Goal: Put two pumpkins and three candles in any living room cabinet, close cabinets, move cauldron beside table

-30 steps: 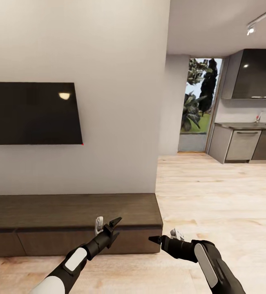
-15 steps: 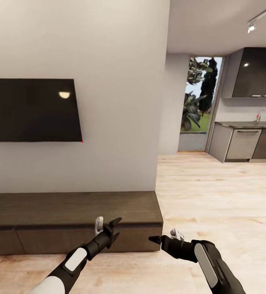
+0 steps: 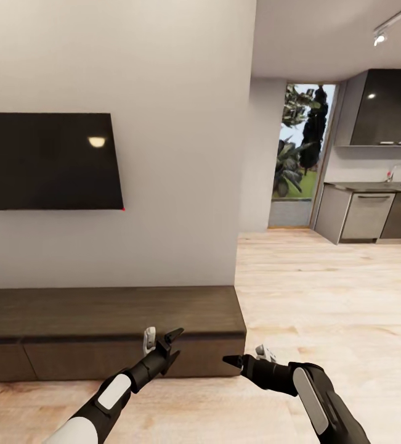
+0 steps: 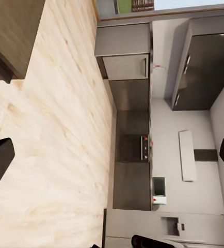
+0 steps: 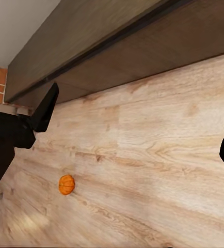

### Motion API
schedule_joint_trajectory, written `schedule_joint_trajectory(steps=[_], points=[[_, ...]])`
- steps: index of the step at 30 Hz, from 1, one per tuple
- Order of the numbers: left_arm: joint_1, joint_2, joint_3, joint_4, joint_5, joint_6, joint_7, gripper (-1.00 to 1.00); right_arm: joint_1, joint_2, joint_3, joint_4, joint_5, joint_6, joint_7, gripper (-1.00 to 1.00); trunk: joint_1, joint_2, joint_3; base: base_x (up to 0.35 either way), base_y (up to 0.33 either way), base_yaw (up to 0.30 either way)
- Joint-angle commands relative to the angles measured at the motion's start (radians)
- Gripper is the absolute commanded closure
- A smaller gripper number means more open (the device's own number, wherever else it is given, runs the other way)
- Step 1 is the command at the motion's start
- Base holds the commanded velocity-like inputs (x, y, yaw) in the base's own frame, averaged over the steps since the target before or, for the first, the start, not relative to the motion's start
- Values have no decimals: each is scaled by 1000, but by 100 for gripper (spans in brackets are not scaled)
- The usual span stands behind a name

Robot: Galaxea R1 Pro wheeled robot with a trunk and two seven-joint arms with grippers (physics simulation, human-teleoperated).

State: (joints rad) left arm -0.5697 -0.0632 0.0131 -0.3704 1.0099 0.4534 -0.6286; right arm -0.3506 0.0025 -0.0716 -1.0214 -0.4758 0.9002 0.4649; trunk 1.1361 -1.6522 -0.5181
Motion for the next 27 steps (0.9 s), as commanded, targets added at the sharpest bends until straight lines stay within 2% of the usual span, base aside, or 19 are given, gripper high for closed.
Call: schedule_joint_trajectory(steps=[1, 11, 27], points=[[-1, 0, 1, 0, 7, 8, 0, -100, -1, 0, -2, 0, 2, 5, 8, -100, 4, -8, -4, 0, 0, 0], [0, 0, 1, 1, 7, 6, 1, -100, -1, -3, -5, 0, 7, 8, 11, -100, 42, -78, -36, 0, 0, 0], [0, 0, 2, 3, 8, 0, -1, -100, -2, -1, -6, 0, 6, 7, 10, -100, 42, -78, -36, 0, 0, 0]])
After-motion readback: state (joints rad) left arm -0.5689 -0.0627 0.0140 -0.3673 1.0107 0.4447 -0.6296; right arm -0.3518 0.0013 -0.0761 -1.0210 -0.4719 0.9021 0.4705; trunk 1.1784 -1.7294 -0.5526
